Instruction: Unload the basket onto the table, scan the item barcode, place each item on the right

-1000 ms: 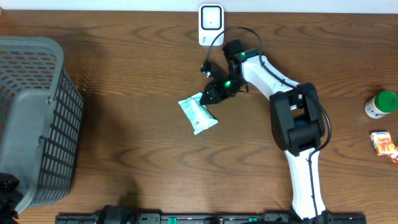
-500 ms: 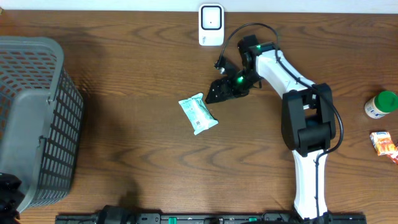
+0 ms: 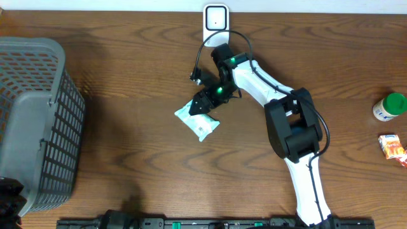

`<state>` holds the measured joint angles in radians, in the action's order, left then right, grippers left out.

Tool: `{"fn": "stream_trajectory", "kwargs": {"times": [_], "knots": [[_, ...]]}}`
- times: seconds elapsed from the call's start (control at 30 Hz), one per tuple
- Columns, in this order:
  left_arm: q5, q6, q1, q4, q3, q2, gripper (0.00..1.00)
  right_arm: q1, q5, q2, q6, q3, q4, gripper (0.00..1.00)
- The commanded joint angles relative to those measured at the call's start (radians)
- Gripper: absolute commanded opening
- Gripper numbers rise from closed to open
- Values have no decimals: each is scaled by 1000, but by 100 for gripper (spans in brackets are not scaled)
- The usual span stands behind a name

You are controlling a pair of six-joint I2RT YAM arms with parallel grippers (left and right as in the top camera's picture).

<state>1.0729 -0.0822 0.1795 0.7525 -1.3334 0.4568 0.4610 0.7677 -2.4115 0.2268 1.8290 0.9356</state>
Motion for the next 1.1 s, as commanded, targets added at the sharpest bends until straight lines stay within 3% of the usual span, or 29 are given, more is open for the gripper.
{"fn": "stream_trajectory", "kwargs": {"times": [0.0,0.13,0.3,0.43,0.6,0.7,0.77,0.8,0.87,0.9,0.93,1.07], "knots": [[13,-6,-4,0,3,-9,83,-11,-179,-126,-40,-56,10,20],[13,-6,-4,3,3,-9,83,-33,-167,-122,-39,-46,23,1],[13,-6,-4,7,3,-9,83,-37,-149,-117,-39,-41,43,1],[13,-6,-4,6,3,-9,83,-45,-75,-79,-39,34,180,1],[13,-6,-4,6,3,-9,83,-71,85,49,-39,160,404,1],[13,-6,-4,7,3,-9,83,-95,202,158,-47,172,444,1],[13,-6,-4,16,3,-9,83,-105,175,207,-97,172,428,1],[13,-6,-4,25,3,-9,83,-108,137,225,-115,172,412,9],[13,-6,-4,45,3,-9,83,-108,17,239,-118,172,394,69],[13,-6,-4,58,3,-9,83,-100,-66,238,-119,169,392,92],[13,-6,-4,64,3,-9,83,-93,-109,229,-118,163,391,99],[13,-6,-4,77,3,-9,83,-51,-153,180,-87,87,348,99]]}}
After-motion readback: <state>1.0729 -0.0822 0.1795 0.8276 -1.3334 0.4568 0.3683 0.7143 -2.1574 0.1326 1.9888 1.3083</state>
